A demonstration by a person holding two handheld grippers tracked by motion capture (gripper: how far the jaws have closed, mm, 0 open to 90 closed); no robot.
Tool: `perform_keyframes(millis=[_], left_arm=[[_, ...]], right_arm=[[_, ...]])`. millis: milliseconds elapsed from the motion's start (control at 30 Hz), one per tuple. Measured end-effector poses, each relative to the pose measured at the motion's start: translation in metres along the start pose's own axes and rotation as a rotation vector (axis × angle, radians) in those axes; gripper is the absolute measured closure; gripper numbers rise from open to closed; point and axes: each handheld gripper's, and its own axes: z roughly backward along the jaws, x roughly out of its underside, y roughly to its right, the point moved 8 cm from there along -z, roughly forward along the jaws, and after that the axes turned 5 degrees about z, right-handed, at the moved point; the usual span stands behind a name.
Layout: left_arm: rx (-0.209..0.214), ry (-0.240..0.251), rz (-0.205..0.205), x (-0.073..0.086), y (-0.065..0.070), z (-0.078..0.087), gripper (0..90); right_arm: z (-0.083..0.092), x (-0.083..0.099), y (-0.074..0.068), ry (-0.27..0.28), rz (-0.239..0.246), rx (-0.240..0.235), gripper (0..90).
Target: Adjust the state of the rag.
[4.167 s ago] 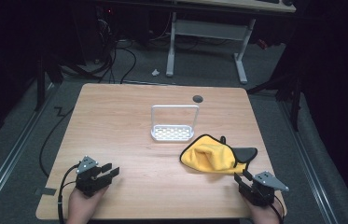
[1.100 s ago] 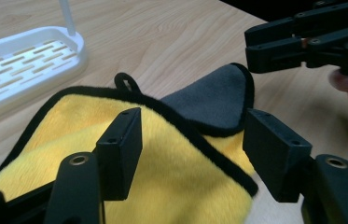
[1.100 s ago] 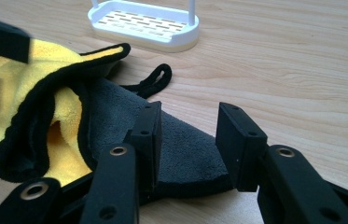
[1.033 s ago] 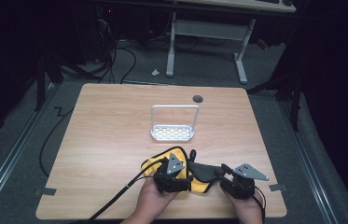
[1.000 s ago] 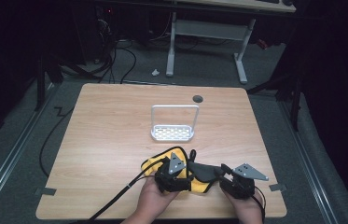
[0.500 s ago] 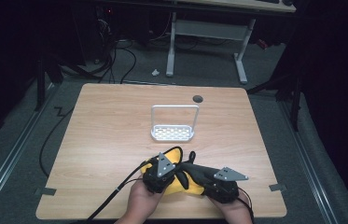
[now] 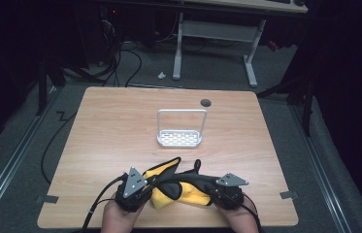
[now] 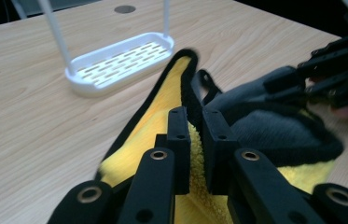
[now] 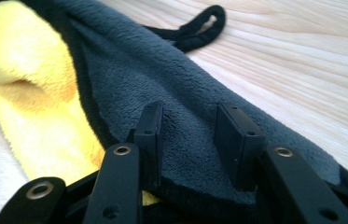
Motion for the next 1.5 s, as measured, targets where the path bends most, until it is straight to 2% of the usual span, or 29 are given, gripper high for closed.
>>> perform_keyframes(millis=[100,267,367,433,467,533,567,667,733,800,833,900,933,967,1000,1067,1133,1167,1200,1233,1267,1300,1333,1367,1433,1467,1500], left_arm=[[-0.009,-0.003,0.010,0.006,-0.007,0.004,82.8],[-0.014,-0.011,0.014,0.012,-0.012,0.006,82.7],[-0.020,-0.019,0.003,0.015,-0.016,0.003,82.6],[-0.024,-0.021,-0.003,0.016,-0.018,0.002,82.6],[-0.027,-0.023,-0.006,0.016,-0.020,0.002,82.6],[-0.028,-0.025,-0.006,0.017,-0.023,0.003,82.4],[-0.031,-0.024,-0.003,0.019,-0.027,0.007,82.3],[-0.047,-0.041,0.009,0.028,-0.036,0.014,81.8],[-0.060,-0.081,0.019,0.041,-0.045,0.014,80.7],[-0.078,-0.117,0.030,0.054,-0.055,0.014,79.6],[-0.078,-0.117,0.030,0.054,-0.055,0.014,79.1],[-0.101,-0.170,0.051,0.069,-0.066,0.012,78.8],[-0.109,-0.193,0.057,0.075,-0.070,0.010,78.4],[-0.103,-0.215,0.088,0.080,-0.074,0.007,78.0],[-0.103,-0.215,0.088,0.080,-0.074,0.007,77.7],[-0.101,-0.222,0.099,0.082,-0.076,0.005,77.1],[-0.100,-0.228,0.102,0.083,-0.077,0.003,77.1],[-0.101,-0.225,0.106,0.083,-0.076,0.002,77.0],[-0.102,-0.225,0.105,0.083,-0.076,0.002,77.0],[-0.102,-0.225,0.105,0.083,-0.076,0.002,77.1],[-0.100,-0.226,0.102,0.083,-0.075,0.002,77.1],[-0.099,-0.226,0.101,0.083,-0.075,0.002,77.1],[-0.099,-0.226,0.101,0.083,-0.075,0.002,77.1],[-0.095,-0.225,0.102,0.083,-0.075,0.001,77.2],[-0.094,-0.223,0.103,0.082,-0.073,-0.001,77.3],[-0.092,-0.223,0.103,0.081,-0.073,-0.003,77.3],[-0.084,-0.220,0.103,0.076,-0.071,-0.011,77.7]], right_arm=[[0.001,0.002,0.011,0.000,-0.015,0.032,63.4],[0.006,0.009,0.039,-0.010,-0.063,0.123,63.4],[0.010,0.014,0.056,-0.014,-0.089,0.179,63.5],[0.012,0.016,0.061,-0.017,-0.099,0.192,63.5],[0.015,0.019,0.070,-0.017,-0.118,0.220,63.9],[0.016,0.020,0.072,-0.014,-0.125,0.220,63.9],[0.019,0.020,0.074,0.001,-0.146,0.226,63.9],[0.029,0.014,0.076,0.050,-0.152,0.239,62.9],[0.034,0.011,0.074,0.078,-0.162,0.230,61.9],[0.033,0.010,0.070,0.080,-0.178,0.204,60.4],[0.033,0.010,0.070,0.080,-0.178,0.204,60.4],[0.030,0.009,0.064,0.079,-0.180,0.166,56.3],[0.026,0.006,0.057,0.078,-0.170,0.127,51.0],[0.024,0.004,0.053,0.080,-0.172,0.103,48.9],[0.024,0.004,0.053,0.080,-0.172,0.103,48.9],[0.013,0.000,0.041,0.062,-0.164,0.058,42.7],[0.009,-0.001,0.039,0.043,-0.174,0.051,40.5],[0.001,-0.001,0.040,0.022,-0.177,0.043,40.3],[-0.002,0.000,0.040,0.008,-0.184,0.044,41.5],[-0.003,0.001,0.041,0.008,-0.182,0.050,46.8],[-0.003,0.001,0.041,0.008,-0.182,0.050,46.8],[-0.003,0.001,0.041,0.003,-0.169,0.049,64.2],[-0.002,0.001,0.040,0.001,-0.153,0.038,74.2],[-0.002,0.001,0.038,-0.004,-0.138,0.032,79.0],[0.000,0.000,0.036,-0.009,-0.100,0.050,82.9],[0.000,0.000,0.036,-0.009,-0.100,0.050,82.9],[0.007,-0.007,0.039,0.019,-0.096,0.086,83.2]])
